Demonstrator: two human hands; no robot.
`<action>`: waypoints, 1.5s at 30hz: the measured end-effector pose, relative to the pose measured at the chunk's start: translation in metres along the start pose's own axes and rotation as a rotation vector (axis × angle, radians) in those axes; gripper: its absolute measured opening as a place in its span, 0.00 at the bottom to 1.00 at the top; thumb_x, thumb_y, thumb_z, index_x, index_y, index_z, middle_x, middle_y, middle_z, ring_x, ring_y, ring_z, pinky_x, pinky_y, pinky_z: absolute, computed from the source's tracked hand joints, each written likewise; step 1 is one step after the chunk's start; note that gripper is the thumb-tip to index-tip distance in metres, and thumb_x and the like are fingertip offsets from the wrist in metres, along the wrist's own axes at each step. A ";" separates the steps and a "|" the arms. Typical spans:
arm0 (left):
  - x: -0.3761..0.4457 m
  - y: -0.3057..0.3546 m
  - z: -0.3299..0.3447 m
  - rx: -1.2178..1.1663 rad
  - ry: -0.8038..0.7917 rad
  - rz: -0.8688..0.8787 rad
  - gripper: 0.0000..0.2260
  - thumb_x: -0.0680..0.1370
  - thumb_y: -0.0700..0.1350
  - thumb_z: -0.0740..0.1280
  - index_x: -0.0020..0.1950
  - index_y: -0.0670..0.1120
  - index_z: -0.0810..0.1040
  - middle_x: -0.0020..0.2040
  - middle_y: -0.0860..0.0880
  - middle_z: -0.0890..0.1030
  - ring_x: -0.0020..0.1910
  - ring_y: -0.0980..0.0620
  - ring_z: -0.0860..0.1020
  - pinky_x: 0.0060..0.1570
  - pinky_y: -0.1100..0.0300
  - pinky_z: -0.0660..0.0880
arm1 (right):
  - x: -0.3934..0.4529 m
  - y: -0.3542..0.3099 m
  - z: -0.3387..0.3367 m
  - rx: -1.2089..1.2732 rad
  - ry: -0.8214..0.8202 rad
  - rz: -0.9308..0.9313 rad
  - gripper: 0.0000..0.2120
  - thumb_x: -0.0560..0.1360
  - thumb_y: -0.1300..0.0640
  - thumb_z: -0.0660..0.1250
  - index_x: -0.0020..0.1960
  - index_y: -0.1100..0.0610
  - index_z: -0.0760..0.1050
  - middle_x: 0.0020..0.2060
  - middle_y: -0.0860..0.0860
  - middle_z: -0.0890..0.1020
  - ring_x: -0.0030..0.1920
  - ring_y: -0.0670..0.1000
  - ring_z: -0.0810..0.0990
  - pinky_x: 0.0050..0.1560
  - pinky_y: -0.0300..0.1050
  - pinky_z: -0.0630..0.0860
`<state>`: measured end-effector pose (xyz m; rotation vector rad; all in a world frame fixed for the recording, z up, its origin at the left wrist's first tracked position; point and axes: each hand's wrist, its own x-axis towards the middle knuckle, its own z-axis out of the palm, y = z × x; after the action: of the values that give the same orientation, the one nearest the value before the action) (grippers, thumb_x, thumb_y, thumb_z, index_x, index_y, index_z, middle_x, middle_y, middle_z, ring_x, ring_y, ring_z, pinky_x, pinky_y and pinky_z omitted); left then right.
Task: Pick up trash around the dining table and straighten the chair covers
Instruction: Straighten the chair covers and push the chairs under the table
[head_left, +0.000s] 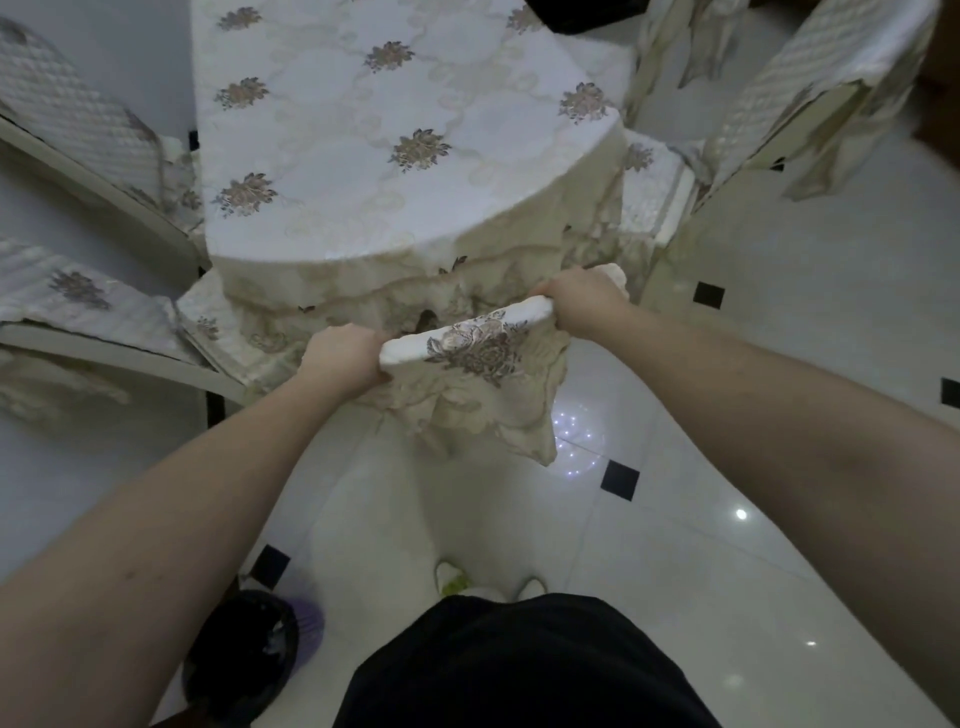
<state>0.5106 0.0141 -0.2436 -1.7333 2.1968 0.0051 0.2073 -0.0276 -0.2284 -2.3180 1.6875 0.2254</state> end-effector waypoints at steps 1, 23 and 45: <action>0.001 -0.001 0.001 -0.010 0.002 -0.003 0.14 0.71 0.57 0.69 0.55 0.56 0.78 0.48 0.48 0.82 0.47 0.44 0.80 0.40 0.56 0.72 | 0.000 0.001 0.002 0.001 0.012 -0.004 0.26 0.69 0.68 0.62 0.62 0.46 0.75 0.55 0.51 0.81 0.54 0.56 0.79 0.41 0.46 0.68; -0.017 -0.002 0.011 -0.201 -0.011 -0.099 0.19 0.74 0.54 0.68 0.63 0.52 0.71 0.54 0.47 0.79 0.52 0.43 0.79 0.45 0.51 0.75 | -0.006 -0.008 0.014 -0.092 0.069 0.040 0.18 0.69 0.63 0.69 0.57 0.49 0.77 0.51 0.53 0.80 0.53 0.56 0.78 0.45 0.47 0.68; -0.051 -0.014 0.003 -0.353 0.084 0.070 0.28 0.76 0.64 0.58 0.70 0.50 0.67 0.67 0.48 0.73 0.64 0.47 0.72 0.60 0.48 0.71 | -0.100 -0.055 0.032 0.170 0.228 0.301 0.33 0.77 0.52 0.60 0.77 0.53 0.50 0.77 0.54 0.53 0.76 0.55 0.50 0.73 0.52 0.52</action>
<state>0.5348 0.0593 -0.2300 -1.8612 2.4327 0.3641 0.2291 0.0883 -0.2247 -2.0241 2.0750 -0.1279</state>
